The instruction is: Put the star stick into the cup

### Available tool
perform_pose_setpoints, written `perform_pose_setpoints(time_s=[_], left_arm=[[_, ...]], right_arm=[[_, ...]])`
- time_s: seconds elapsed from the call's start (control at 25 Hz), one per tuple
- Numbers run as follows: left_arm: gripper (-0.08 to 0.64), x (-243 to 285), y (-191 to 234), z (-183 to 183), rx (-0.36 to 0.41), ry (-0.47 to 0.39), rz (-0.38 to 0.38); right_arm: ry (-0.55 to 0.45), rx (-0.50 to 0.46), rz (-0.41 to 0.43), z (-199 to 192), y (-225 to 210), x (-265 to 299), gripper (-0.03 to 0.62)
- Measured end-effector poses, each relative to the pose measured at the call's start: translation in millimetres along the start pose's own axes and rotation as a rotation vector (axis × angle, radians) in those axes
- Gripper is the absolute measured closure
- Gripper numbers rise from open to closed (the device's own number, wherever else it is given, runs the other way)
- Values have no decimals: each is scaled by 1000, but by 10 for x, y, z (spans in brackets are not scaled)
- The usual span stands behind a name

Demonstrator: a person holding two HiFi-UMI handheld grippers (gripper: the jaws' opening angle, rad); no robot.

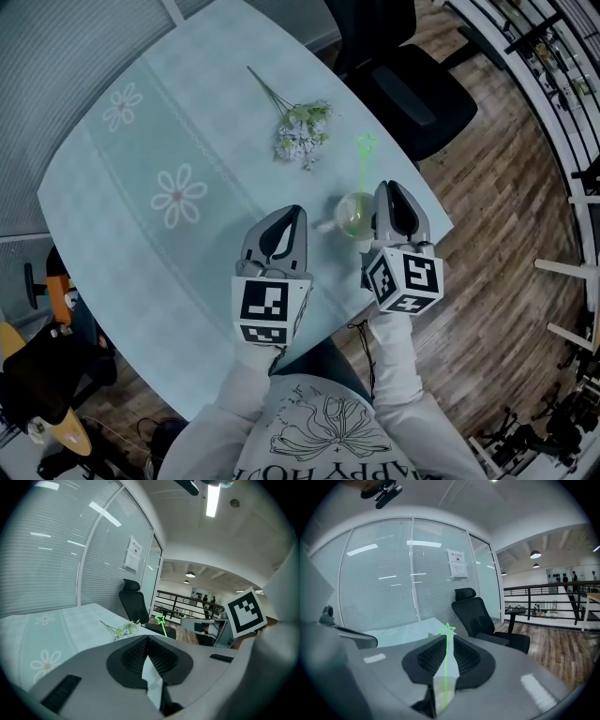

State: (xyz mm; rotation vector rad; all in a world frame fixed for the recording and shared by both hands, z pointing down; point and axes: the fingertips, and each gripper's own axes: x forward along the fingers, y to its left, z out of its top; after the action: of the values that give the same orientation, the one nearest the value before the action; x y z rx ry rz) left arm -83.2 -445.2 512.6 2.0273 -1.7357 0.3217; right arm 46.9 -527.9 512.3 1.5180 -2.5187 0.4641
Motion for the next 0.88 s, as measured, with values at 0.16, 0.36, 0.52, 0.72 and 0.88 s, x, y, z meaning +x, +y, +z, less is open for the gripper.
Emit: perform_pose_setpoints(time_s=[0.16, 0.36, 0.52, 0.72, 0.88], left_arm=[[554, -106, -51, 121, 23, -33, 30], [554, -297, -90, 270, 36, -79, 68], [554, -454, -139, 354, 49, -112, 80], [554, -647, -215, 453, 58, -143, 88], [554, -790, -298, 534, 65, -168, 88]], right_arm=[[-27, 0, -9, 127, -13, -212, 537], [-56, 0, -9, 275, 18, -467, 540], [-83, -1, -9, 390, 55, -679, 548], [-106, -10, -7, 506, 97, -928, 549], [-127, -5, -7, 594, 113, -1105, 554]])
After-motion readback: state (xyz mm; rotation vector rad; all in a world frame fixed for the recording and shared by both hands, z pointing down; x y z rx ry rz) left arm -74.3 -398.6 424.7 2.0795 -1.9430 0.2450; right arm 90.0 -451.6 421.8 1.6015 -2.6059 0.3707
